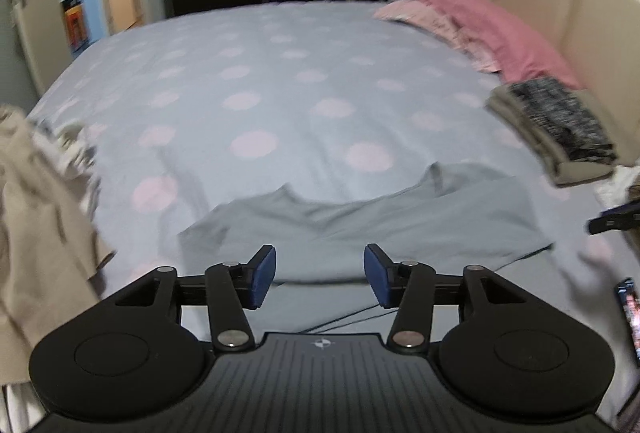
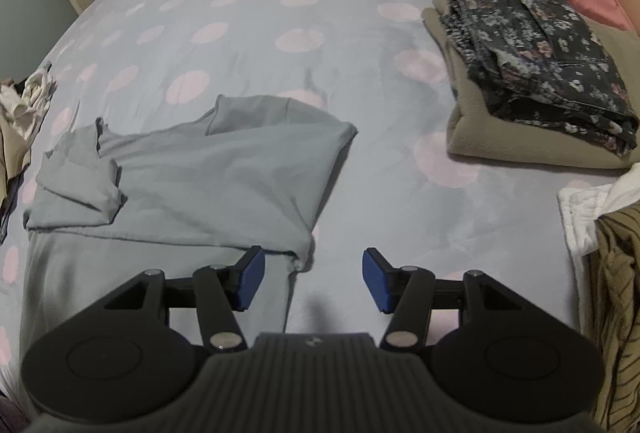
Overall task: Fold clothes
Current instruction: 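Lift the shirt hem with the left tool toward the collar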
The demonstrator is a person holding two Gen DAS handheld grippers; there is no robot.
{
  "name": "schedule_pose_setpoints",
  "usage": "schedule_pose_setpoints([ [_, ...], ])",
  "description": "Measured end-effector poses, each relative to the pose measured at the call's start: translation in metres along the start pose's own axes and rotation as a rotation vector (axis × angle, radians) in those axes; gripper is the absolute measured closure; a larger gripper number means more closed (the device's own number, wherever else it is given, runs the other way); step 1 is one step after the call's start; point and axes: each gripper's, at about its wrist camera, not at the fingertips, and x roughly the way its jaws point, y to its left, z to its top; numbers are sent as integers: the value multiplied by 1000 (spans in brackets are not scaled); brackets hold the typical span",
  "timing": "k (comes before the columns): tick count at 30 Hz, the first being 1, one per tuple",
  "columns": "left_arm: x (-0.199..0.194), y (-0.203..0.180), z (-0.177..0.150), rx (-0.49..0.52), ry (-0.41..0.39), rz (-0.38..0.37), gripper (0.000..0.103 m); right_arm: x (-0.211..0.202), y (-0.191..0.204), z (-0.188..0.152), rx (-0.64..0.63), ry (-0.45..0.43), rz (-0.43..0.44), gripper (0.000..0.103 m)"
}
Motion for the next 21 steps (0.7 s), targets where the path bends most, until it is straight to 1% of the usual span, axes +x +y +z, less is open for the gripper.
schedule_pose_setpoints([
  [4,21,23,-7,-78,46,33,53,7,10,1,-24,13,6,45],
  [10,58,47,-7,-225,107,16,53,15,15,2,-38,25,12,44],
  [15,86,61,3,-313,146,22,52,24,13,1,-34,46,-5,44],
  [18,104,69,1,-373,169,20,52,30,11,1,-30,59,-10,44],
  [20,113,72,-2,-411,167,12,54,32,11,2,-31,63,-14,44],
  [21,113,73,-4,-416,146,4,62,33,11,3,-31,64,-16,44],
])
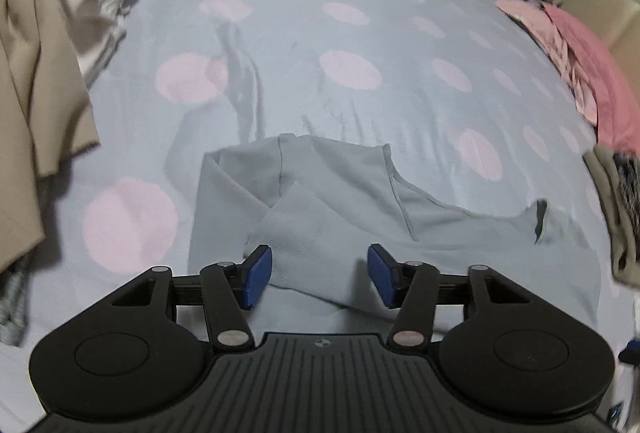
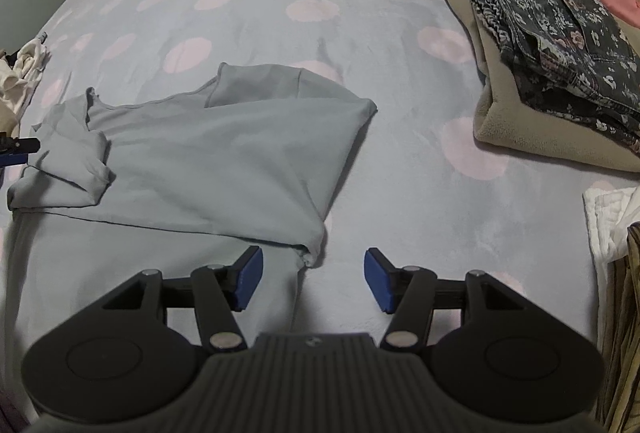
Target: Fold clothes
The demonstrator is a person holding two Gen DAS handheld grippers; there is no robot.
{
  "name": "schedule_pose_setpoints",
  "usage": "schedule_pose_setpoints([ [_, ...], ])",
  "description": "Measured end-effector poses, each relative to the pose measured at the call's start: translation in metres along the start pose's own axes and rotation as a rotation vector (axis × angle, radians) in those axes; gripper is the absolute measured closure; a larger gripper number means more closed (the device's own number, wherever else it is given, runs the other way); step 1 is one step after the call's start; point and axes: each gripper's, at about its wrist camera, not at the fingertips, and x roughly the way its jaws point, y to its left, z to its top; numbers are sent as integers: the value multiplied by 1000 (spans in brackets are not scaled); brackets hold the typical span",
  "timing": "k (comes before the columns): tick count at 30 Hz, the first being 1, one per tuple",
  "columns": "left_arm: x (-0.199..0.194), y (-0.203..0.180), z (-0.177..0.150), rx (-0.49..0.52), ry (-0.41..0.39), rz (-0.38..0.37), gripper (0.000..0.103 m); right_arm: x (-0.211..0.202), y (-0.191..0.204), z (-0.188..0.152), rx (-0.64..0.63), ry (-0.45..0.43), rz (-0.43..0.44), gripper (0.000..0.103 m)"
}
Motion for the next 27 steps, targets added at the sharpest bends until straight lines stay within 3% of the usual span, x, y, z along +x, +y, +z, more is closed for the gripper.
schedule_pose_setpoints([
  [1,-1,0,-1,0,-26,-13,80,1,0,1,-1,1,-2,44],
  [3,-9,-5,-2,14,-80,-56,98,2,0,2,-4,2,-3,43],
  [6,-28,-24,0,56,-142,-114,103,1,0,5,-8,-1,-1,43],
  [11,-68,-77,-4,185,-222,-262,103,-6,-3,9,-8,-18,0,43],
  [14,-88,-122,-19,337,-233,-331,103,-16,-8,10,0,-41,-5,42],
  [20,-101,-191,-57,529,-167,-435,103,-36,-26,6,47,-88,-17,41],
  [23,-97,-208,-77,592,-114,-438,103,-40,-32,2,58,-90,-21,41],
  [26,-91,-212,-88,617,-80,-387,102,-39,-35,-2,59,-82,-21,41],
  [27,-89,-209,-88,607,-73,-371,96,-39,-36,-3,58,-81,-21,41],
])
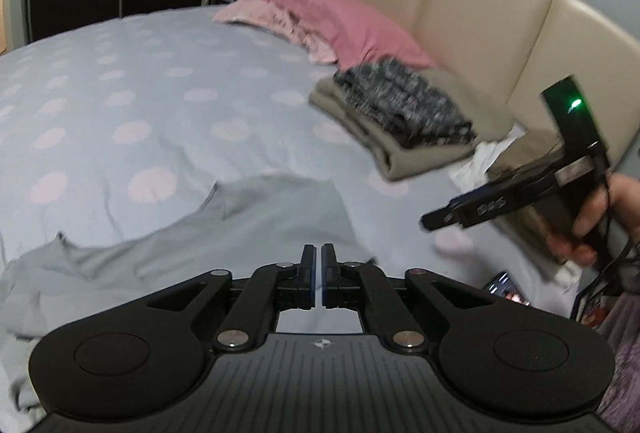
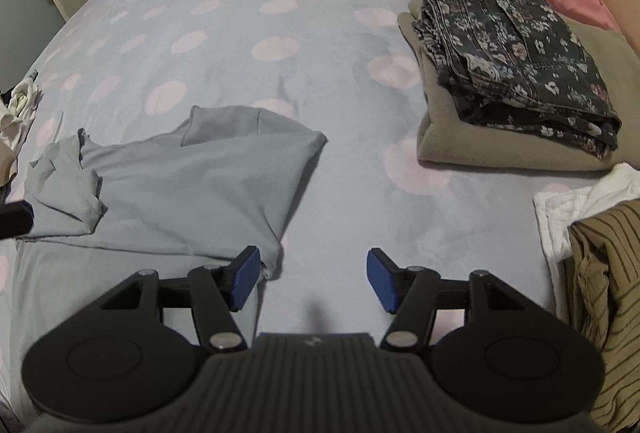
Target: Fold clothes
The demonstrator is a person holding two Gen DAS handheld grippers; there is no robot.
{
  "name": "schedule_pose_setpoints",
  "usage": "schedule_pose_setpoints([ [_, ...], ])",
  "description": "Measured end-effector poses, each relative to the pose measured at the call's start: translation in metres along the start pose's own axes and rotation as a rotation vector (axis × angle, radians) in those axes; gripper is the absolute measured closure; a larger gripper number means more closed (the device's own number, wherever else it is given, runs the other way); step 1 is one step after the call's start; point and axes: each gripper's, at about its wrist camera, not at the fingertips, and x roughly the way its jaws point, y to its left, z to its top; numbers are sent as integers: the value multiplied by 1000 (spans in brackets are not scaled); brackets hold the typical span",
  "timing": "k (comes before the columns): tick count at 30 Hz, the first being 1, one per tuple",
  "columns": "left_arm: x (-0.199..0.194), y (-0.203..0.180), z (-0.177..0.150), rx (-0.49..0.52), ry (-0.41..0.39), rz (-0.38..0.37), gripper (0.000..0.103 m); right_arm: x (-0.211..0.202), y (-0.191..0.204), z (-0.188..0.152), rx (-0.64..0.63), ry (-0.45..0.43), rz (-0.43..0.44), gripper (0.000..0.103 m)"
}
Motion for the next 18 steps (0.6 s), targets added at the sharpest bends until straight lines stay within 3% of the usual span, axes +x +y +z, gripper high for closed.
schedule_pose_setpoints([
  [1,1,7,-2,-23,6,17,87,0,-1,-1,0,1,1,40],
  [6,2,47,-11,-127,34,125,75,0,-5,-4,-1,3,3,39],
  [10,4,87,-16,-211,71,236,59,1,-8,-6,-7,9,-4,39],
  [14,6,124,-22,-287,119,333,58,6,-8,-5,-23,20,-17,38],
  [18,5,158,-26,-375,134,385,52,10,-3,-4,-52,30,-36,37],
])
